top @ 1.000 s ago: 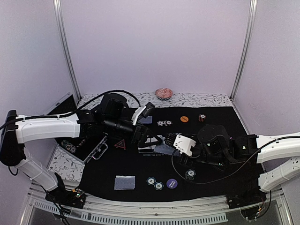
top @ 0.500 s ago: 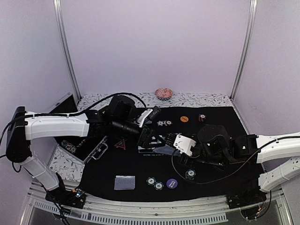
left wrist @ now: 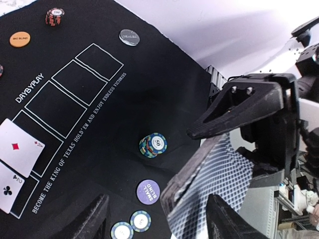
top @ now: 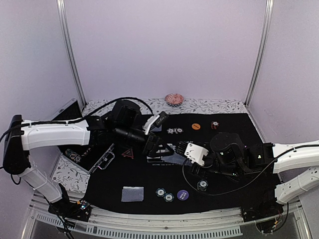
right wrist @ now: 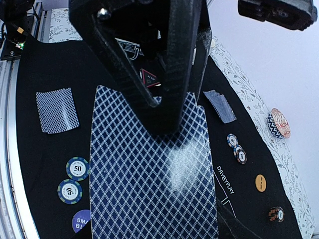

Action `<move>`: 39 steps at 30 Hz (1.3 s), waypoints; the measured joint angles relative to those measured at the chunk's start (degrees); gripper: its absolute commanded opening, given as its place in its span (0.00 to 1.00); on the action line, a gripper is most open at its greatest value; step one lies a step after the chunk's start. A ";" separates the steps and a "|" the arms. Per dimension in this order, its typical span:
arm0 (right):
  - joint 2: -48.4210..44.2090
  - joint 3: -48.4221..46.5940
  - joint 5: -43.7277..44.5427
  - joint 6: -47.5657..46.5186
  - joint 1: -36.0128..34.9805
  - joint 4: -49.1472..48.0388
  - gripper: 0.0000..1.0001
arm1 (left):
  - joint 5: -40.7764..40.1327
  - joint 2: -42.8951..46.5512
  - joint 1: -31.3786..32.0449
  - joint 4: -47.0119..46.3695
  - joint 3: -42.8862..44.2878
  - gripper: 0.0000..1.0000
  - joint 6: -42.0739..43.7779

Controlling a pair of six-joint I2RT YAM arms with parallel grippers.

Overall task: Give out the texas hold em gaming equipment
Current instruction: Pick up the poker card from the face-down deck piles.

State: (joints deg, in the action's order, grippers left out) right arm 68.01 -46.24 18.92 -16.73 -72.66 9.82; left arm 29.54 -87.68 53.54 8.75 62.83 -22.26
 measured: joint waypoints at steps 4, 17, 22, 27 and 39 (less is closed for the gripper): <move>0.00 0.00 0.00 0.02 0.00 0.00 0.56 | 0.37 2.64 -1.01 -0.20 -0.90 0.59 0.00; 0.00 0.00 0.00 0.02 0.00 0.00 0.56 | 6.60 3.61 -3.17 -3.43 -3.45 0.31 -2.69; 0.00 0.00 0.00 0.02 0.00 0.00 0.56 | 8.04 2.25 -3.15 -3.78 -3.43 0.27 -2.91; 0.00 0.00 0.00 0.02 0.00 0.00 0.56 | 8.72 1.55 -2.95 -3.72 -3.43 0.18 -2.69; 0.00 0.00 0.02 0.00 0.00 0.00 0.56 | 10.34 1.53 -2.80 -2.89 -2.67 0.00 -1.42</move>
State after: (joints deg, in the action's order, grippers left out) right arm 68.01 -46.24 18.94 -16.73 -72.66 9.82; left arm 39.88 -86.15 50.74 5.87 60.16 -23.68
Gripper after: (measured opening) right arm 0.563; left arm 0.006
